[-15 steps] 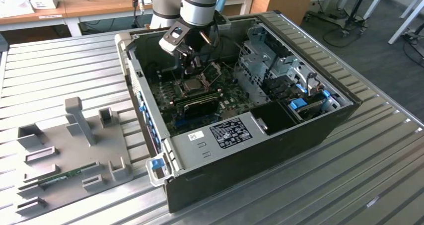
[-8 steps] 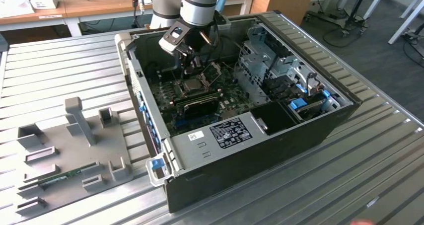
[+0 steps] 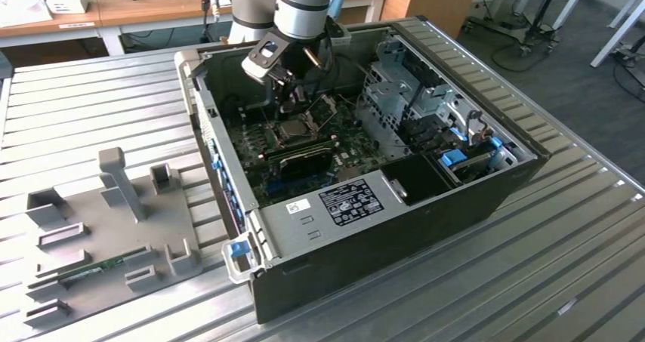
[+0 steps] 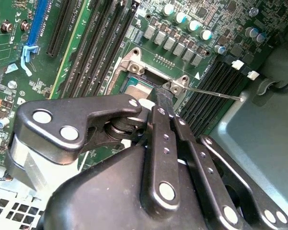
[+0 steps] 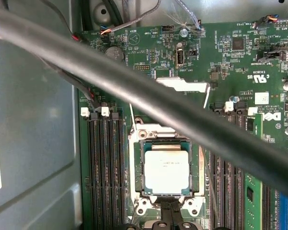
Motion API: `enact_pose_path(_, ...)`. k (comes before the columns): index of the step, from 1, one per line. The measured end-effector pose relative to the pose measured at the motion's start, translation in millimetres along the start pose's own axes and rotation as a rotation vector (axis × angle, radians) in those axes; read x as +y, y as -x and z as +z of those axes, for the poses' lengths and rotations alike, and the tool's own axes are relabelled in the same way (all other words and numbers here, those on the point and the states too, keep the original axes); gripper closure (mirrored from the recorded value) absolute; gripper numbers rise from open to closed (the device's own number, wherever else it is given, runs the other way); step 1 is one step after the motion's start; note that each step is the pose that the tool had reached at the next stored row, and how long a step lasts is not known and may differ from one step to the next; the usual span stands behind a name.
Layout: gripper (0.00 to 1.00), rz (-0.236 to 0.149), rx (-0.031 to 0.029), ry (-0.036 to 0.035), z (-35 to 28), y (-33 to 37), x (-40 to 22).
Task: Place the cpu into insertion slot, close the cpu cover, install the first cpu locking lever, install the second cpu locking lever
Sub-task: 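Place the cpu into insertion slot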
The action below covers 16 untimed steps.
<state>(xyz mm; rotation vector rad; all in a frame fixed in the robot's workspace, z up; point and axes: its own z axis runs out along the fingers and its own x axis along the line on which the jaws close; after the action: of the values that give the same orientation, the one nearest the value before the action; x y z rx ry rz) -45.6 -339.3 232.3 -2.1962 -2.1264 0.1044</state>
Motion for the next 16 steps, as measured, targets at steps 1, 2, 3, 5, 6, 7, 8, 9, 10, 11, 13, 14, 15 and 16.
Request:
enact_pose_path(1, 0.89, 0.0, 0.0003, 0.0096, 0.0, 0.0, 0.0)
enact_pose_path(2, 0.89, -0.001, 0.0009, 0.0272, 0.0, 0.0, -0.2)
enact_pose_path(3, 0.89, -0.002, 0.0015, 0.0454, 0.0, 0.0, -0.3)
enact_pose_path(5, 0.89, -0.004, 0.0023, 0.0824, 0.0, 0.0, -0.5)
enact_pose_path(6, 0.89, -0.005, 0.003, 0.1002, 0.1, 0.0, -0.6)
enact_pose_path(7, 0.89, -0.006, 0.0032, 0.1183, 0.0, 0.0, -0.6)
enact_pose_path(8, 0.89, -0.008, 0.004, 0.1362, 0.1, 0.0, -0.6)
enact_pose_path(9, 0.89, -0.009, 0.0041, 0.1502, 0.1, 0.0, -0.7)
enact_pose_path(10, 0.89, -0.009, 0.0046, 0.1533, 0.2, 0.0, -0.7)
enact_pose_path(11, 0.89, -0.01, 0.0046, 0.1538, 0.2, 0.0, -0.7)
enact_pose_path(13, 0.89, -0.009, 0.0043, 0.1545, 0.1, 0.0, -0.7)
enact_pose_path(14, 0.89, -0.009, 0.0044, 0.1563, 0.1, 0.0, -0.7)
enact_pose_path(15, 0.89, -0.009, 0.0044, 0.158, 0.1, 0.0, -0.7)
enact_pose_path(16, 0.89, -0.01, 0.0044, 0.1584, 0.1, 0.0, -0.7)
